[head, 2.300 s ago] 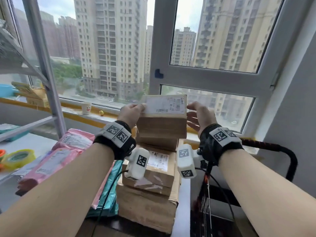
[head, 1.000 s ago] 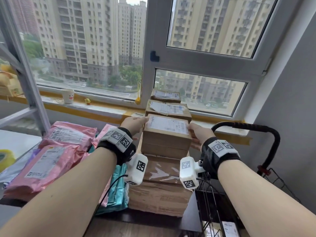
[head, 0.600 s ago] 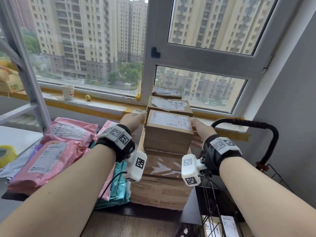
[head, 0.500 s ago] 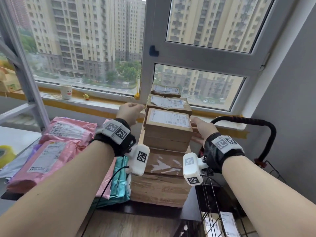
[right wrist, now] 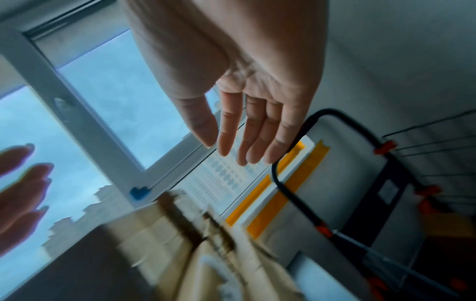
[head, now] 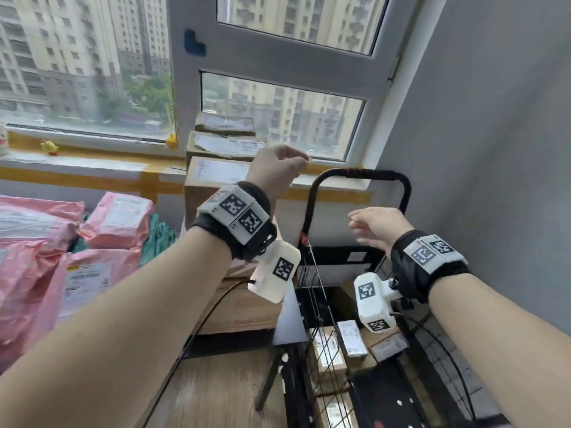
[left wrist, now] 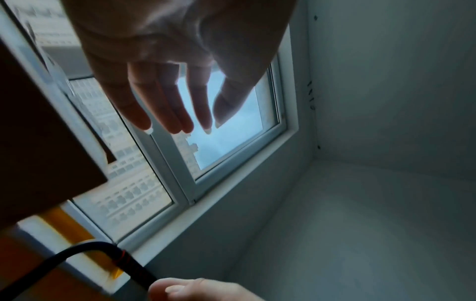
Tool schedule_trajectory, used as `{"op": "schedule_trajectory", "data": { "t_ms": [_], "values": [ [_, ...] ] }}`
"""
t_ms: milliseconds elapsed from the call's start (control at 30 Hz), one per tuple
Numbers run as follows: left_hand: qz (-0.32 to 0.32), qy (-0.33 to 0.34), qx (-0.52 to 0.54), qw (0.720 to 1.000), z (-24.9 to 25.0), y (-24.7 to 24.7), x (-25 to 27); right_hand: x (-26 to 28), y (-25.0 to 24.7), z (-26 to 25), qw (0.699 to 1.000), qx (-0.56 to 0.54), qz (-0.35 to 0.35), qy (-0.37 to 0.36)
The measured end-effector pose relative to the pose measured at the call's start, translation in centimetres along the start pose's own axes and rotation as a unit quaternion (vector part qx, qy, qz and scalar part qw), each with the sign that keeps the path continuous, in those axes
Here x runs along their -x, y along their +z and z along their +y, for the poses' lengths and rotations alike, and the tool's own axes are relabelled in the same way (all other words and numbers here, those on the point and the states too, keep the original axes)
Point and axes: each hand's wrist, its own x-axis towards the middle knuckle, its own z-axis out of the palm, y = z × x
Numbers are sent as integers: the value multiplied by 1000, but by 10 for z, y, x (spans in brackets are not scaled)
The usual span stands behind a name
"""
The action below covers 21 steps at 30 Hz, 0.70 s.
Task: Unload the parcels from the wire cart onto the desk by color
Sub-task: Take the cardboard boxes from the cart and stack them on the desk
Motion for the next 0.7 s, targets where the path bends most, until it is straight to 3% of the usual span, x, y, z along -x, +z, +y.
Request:
{"op": "schedule_trajectory", "data": {
  "t_ms": [333,500,700],
  "values": [
    [-71,-18,-41,996,-28,140,-18,-33,-95,66,999,19,0,42],
    [-78,-110,-57,989,-92,227,-50,-93,-152,126,996,32,-17,77],
    [-57,-275,-66,957,-224,335,-72,-191,-201,231,971,31,-78,222]
  ]
}}
